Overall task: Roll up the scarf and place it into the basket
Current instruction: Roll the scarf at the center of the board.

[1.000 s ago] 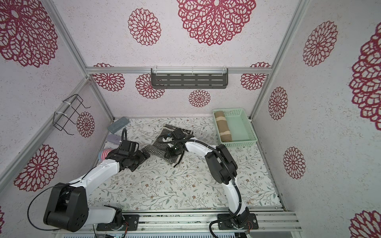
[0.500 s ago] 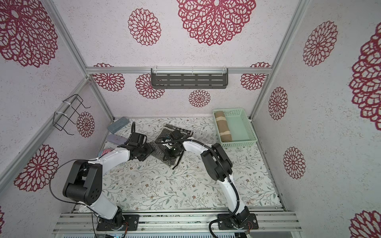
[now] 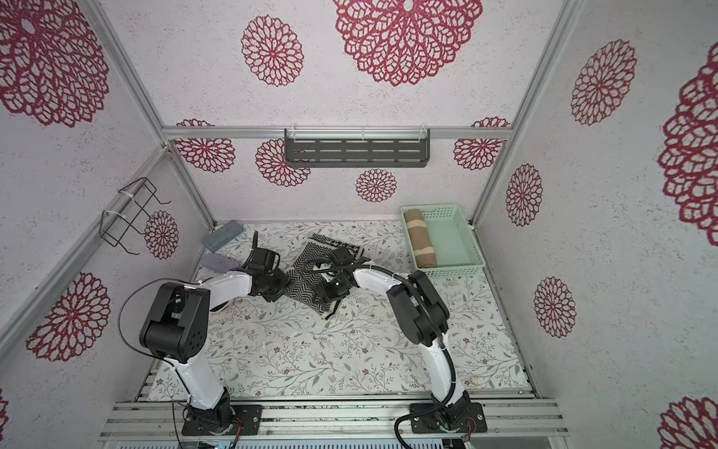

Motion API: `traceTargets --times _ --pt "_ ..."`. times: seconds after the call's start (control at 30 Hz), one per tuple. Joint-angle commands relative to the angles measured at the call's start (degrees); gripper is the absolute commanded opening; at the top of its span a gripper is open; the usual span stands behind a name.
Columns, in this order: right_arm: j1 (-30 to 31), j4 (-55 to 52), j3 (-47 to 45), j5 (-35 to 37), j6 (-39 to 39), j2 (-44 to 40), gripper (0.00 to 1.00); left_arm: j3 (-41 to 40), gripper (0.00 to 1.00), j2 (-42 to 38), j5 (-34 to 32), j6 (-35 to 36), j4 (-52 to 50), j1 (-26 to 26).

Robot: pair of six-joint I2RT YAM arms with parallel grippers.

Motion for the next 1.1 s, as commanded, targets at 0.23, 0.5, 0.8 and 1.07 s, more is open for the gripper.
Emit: traceTargets --times 0.23,0.5,0.8,1.07 --pt "14.72 16.74 -15.72 37.98 -12.69 -11.81 0.62 1.26 0.51 -0.45 0.27 -0.82 -0.82 0.5" --pt "17.35 20.24 -15.96 47.39 -17.1 -6.93 0.61 1.0 0.51 -0.92 0.79 -0.64 -1.07 0.65" --pt "14.28 14.89 -11.37 33.82 -18.73 -6.95 0.07 -0.09 0.52 -6.27 0.76 0.56 -2.83 1.01" --pt "4.76 -5.61 4.87 6.55 -13.06 1.9 0.02 -0.94 0.54 -13.89 -1.12 3.54 -8.45 1.11"
